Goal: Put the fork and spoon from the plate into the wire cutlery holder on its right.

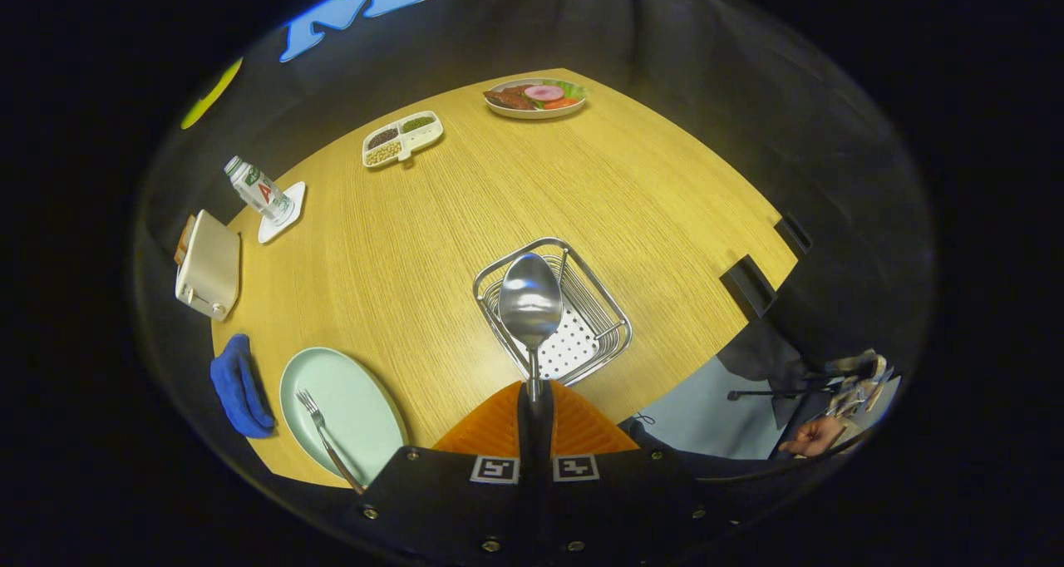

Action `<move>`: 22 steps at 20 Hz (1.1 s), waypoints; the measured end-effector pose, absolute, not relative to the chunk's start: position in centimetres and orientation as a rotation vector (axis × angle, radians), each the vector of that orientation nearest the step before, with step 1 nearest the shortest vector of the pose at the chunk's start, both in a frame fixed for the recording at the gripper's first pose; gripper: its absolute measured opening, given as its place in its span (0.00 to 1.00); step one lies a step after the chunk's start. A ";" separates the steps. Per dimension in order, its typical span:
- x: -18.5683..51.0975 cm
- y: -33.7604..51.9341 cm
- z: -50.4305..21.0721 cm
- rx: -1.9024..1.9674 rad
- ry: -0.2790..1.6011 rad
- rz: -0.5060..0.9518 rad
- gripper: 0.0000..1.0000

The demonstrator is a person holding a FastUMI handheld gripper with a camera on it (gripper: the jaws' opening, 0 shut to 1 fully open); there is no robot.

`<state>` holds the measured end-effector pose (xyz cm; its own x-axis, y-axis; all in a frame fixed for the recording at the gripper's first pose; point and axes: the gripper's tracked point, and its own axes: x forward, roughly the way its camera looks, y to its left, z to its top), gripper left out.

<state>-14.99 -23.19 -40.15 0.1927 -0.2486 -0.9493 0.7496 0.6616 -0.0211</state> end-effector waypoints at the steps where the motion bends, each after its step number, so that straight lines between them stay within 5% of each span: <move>1: -15.0 -23.2 -39.9 0.518 1.179 -0.748 0.01; 7: -14.2 -24.6 -39.0 0.550 1.108 -0.798 0.13; 8: -14.3 -24.7 -38.6 0.548 1.096 -0.803 0.26; 9: -13.9 -24.6 -38.4 0.554 1.080 -0.799 0.28; 10: -13.7 -24.8 -38.2 0.551 1.074 -0.796 0.41; 12: -13.1 -24.8 -37.6 0.531 1.051 -0.775 0.45; 14: -12.5 -24.7 -37.1 0.494 1.044 -0.759 0.65; 22: -9.6 -22.0 -35.7 0.372 1.026 -0.663 0.65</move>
<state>-9.58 -22.00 -35.67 0.3504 -0.3307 -0.8762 0.6630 0.7484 -0.0173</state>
